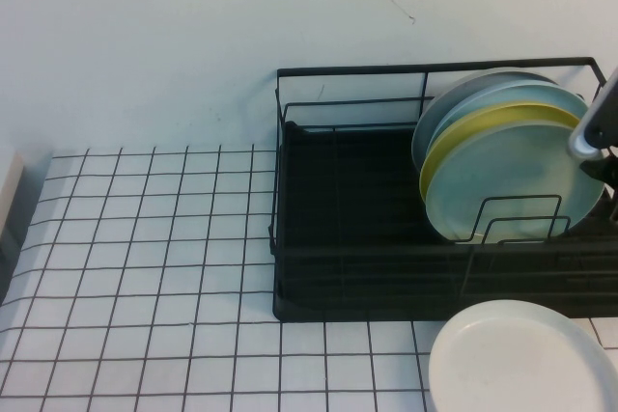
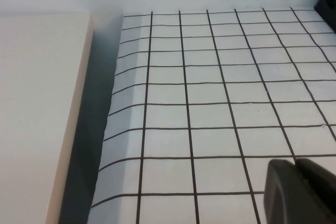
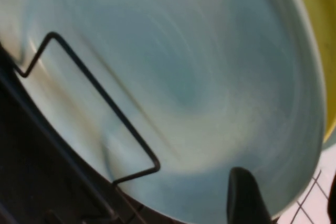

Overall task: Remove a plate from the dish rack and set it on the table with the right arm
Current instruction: Grasp the plate from the shelf

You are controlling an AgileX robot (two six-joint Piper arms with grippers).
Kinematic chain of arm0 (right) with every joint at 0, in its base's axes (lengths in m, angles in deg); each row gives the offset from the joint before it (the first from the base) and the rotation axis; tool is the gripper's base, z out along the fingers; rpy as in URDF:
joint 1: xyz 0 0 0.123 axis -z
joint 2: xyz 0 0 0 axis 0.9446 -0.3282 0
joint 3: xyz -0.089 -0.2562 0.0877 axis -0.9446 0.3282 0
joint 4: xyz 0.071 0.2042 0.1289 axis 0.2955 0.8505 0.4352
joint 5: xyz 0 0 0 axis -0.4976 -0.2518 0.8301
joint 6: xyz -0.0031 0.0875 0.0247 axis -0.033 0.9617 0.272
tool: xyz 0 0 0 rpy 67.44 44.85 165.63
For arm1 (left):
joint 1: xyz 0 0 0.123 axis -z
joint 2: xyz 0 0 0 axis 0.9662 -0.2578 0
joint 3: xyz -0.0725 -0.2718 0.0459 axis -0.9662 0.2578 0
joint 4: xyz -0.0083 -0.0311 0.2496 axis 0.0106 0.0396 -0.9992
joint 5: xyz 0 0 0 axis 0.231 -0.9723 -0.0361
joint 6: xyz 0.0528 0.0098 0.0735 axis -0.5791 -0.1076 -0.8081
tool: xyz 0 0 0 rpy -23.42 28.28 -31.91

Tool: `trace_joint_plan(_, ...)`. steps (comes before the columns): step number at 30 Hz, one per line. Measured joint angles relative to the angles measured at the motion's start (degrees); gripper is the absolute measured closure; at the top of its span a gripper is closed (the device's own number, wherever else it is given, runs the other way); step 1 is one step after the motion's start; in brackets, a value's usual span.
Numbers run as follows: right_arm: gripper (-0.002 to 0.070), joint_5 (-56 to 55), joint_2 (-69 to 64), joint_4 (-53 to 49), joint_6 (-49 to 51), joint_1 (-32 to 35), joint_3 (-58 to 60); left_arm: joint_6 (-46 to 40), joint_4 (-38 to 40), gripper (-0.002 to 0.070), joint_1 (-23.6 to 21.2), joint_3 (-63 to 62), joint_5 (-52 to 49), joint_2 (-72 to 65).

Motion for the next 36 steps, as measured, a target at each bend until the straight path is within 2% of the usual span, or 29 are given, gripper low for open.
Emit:
trace_joint_plan(16, 0.0352, -2.33, -0.43, 0.09, 0.00, 0.00, -0.13, 0.00, 0.00, 0.0678, 0.00, 0.00, 0.00, 0.00)
trace_joint_plan(31, 0.0353, -3.91, -1.16, 0.27, -2.20, -3.81, -0.13, 0.00, 0.00, 0.0678, 0.00, 0.00, 0.00, 0.00)
trace_joint_plan(34, 0.0381, -4.55, -2.40, 0.35, -2.40, -3.81, -0.26, 0.00, 0.00, 0.0678, 0.00, 0.00, 0.00, 0.00)
trace_joint_plan(36, 0.0433, -5.43, -2.85, 0.35, -2.44, -3.81, -0.30, 0.00, 0.00, 0.0678, 0.00, 0.00, 0.00, 0.00)
